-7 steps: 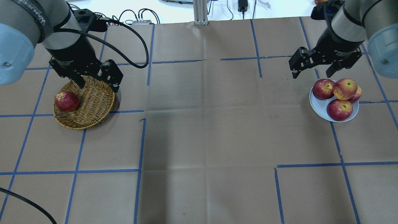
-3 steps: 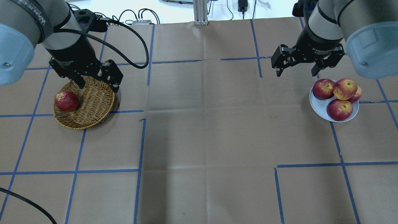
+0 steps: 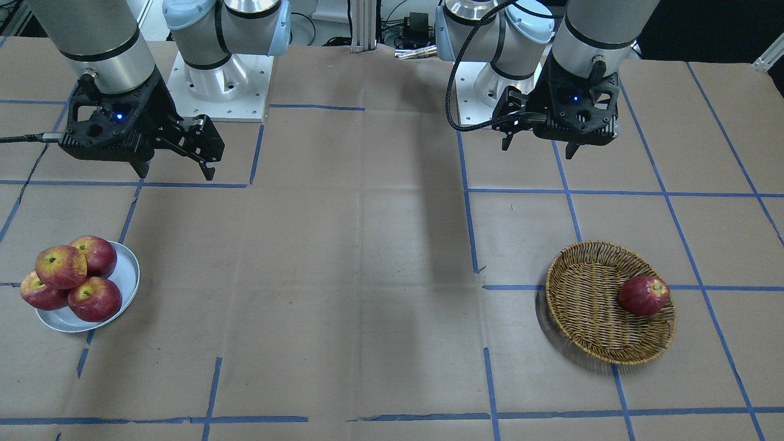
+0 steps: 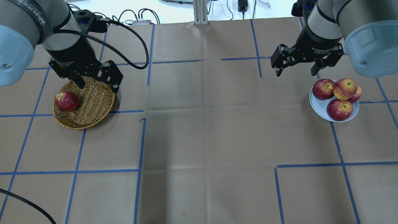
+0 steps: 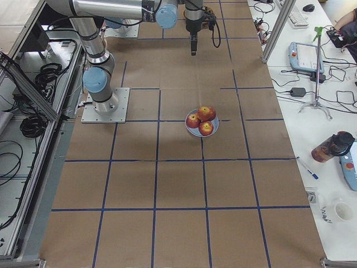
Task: Transfer apple from basket to plate
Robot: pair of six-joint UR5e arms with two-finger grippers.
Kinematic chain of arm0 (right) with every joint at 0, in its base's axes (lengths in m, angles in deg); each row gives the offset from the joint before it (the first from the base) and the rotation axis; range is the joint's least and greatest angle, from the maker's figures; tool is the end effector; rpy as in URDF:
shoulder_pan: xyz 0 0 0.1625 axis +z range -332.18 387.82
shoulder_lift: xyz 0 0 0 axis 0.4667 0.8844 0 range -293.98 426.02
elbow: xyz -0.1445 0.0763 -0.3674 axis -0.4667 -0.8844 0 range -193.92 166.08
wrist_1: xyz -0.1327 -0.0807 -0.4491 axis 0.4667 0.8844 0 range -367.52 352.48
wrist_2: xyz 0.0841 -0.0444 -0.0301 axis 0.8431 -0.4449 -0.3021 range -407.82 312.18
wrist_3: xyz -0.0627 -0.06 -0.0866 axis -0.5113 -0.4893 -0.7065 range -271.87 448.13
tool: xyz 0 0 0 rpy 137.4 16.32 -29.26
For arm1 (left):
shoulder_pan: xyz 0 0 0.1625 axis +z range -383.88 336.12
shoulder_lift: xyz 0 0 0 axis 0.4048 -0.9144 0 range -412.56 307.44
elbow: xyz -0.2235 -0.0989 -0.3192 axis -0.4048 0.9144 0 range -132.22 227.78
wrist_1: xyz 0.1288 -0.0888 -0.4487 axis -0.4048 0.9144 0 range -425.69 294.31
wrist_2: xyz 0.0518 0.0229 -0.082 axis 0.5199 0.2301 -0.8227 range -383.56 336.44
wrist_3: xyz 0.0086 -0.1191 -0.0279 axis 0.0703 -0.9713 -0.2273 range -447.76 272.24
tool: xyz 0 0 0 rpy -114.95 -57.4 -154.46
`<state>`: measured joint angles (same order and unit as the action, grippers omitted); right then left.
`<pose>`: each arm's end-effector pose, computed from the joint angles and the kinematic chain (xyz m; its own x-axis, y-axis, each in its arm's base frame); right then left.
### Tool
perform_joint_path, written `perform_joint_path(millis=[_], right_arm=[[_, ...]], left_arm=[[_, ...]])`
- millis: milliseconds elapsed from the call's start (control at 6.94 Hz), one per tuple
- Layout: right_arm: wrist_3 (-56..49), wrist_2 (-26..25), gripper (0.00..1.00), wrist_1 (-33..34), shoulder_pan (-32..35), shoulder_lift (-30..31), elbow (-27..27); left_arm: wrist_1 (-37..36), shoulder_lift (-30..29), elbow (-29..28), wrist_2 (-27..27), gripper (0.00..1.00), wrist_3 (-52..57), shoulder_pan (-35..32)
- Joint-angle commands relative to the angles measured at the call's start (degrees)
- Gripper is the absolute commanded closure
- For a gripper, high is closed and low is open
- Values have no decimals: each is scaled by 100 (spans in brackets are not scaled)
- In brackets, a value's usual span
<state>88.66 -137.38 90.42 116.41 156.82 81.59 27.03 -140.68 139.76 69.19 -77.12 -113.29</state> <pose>0.1205 -0.5586 0.4103 -0.9994 0.0334 -0.0083 0.0338 0.9978 -0.0563 -0.1219 -0.5377 0.4362 -0.9835 0.1766 -0.0381 0.1743 0.9830 0.0572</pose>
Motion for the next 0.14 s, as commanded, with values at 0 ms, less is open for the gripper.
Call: perform_joint_path(millis=[0], right_arm=[[-18,0,0,-3,0,-1,3]], left_arm=[[0,5,4,6,1,0,3]])
